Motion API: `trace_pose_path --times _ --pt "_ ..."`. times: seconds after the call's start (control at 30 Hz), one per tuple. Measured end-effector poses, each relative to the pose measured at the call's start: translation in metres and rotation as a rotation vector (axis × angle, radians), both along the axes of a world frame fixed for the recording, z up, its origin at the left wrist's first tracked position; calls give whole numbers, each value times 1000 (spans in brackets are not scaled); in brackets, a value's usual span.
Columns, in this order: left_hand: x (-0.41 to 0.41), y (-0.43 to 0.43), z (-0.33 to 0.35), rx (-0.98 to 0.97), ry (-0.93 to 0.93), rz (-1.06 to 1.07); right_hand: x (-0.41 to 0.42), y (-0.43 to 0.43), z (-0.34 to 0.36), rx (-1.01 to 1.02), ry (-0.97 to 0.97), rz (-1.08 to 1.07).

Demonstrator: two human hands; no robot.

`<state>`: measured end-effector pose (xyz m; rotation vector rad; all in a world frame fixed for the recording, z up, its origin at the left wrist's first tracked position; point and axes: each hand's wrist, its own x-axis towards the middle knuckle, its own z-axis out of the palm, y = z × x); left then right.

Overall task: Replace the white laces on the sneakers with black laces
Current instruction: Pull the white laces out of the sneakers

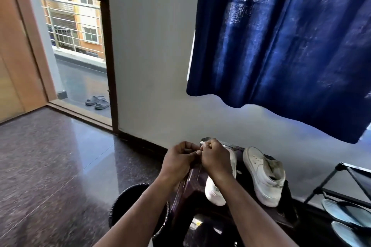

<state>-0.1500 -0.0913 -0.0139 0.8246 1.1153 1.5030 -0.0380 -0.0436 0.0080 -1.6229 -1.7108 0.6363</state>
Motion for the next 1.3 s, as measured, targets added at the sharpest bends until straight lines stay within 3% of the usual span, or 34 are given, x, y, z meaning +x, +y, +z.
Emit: trace_pose_path --times 0.1,0.2,0.3,0.37,0.63,0.73,0.8,0.9,1.03,1.17,1.3 --pt "-26 -3 -9 -64 38 90 -22 -4 -17 -32 -136 115" --pt "-51 -6 -24 -138 173 98 -41 -7 -31 -109 -83 107" --pt "-70 -11 -39 -221 353 136 -61 -10 -34 -246 25 131" --pt "-81 -14 -50 -258 401 168 -81 -13 -37 -409 224 167" --pt "-111 -20 -76 -316 487 231 -129 -3 -78 -386 202 133" --pt "-116 -23 -76 -301 636 248 -142 -1 -95 -422 198 114" --pt "-120 -23 -79 -274 779 238 -151 1 -108 -471 312 75" --pt "-124 -23 -85 -269 910 100 -158 1 -116 -605 642 -14" --pt "-124 -17 -98 -227 1151 42 -152 2 -118 -763 758 15" --pt "-128 -8 -108 -209 1349 98 -148 -1 -119 -838 745 80" --pt "-136 -4 -104 -223 1370 108 -138 7 -128 -728 493 239"
